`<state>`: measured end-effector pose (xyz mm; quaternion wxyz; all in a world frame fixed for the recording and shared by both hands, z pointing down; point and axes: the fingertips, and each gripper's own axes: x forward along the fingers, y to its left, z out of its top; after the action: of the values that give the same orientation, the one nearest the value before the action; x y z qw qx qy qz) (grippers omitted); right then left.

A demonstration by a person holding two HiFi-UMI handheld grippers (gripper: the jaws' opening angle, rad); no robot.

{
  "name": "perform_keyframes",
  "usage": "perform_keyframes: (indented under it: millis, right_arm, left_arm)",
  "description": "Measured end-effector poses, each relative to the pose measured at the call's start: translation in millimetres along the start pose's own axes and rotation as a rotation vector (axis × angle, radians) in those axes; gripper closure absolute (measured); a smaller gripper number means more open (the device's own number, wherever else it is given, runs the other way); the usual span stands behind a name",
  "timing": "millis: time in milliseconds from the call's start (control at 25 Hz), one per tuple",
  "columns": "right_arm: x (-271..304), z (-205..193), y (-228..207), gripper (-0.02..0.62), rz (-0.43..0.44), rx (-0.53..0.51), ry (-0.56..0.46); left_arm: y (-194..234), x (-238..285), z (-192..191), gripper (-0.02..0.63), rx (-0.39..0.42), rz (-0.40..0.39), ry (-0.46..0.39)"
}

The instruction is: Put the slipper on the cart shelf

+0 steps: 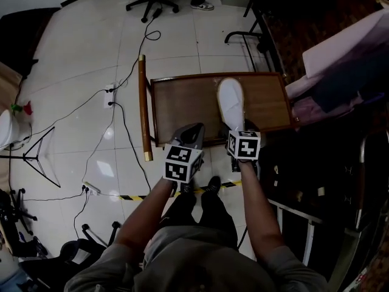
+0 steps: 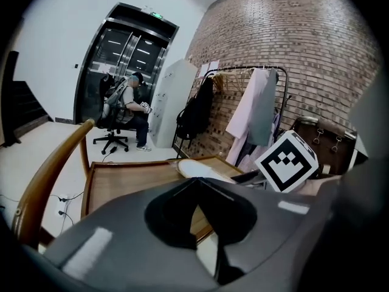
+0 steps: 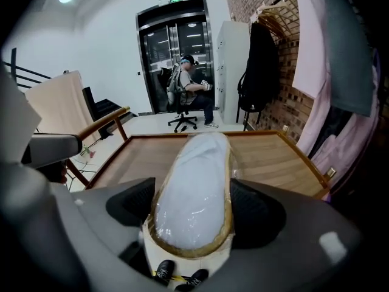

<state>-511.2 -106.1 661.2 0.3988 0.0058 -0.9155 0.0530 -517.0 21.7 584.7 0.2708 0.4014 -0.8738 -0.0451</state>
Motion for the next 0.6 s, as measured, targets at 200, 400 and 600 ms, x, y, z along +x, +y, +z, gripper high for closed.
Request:
perform_keyframes:
  millis: [200,400,600]
  right_arm:
    - [-27.8,-12.8,-6.8,0.222,-0.014,0.025,-0.006]
    - [-41.3,-18.0,-16.7,0.222,-0.035,0.048,-0.013]
    - [-44.8,-22.9,-23.0,0.222,-0.039,0.066,-0.005]
  left_arm:
    - [-24.0,-0.8,-0.7,0.598,0.03,-0.055,0.009]
    - [-41.5,2.5,3.8,0.598,0.05,-0.105,0.012]
    - [-52.3,7.8,4.6,0.598,0.06,-0.13,0.029]
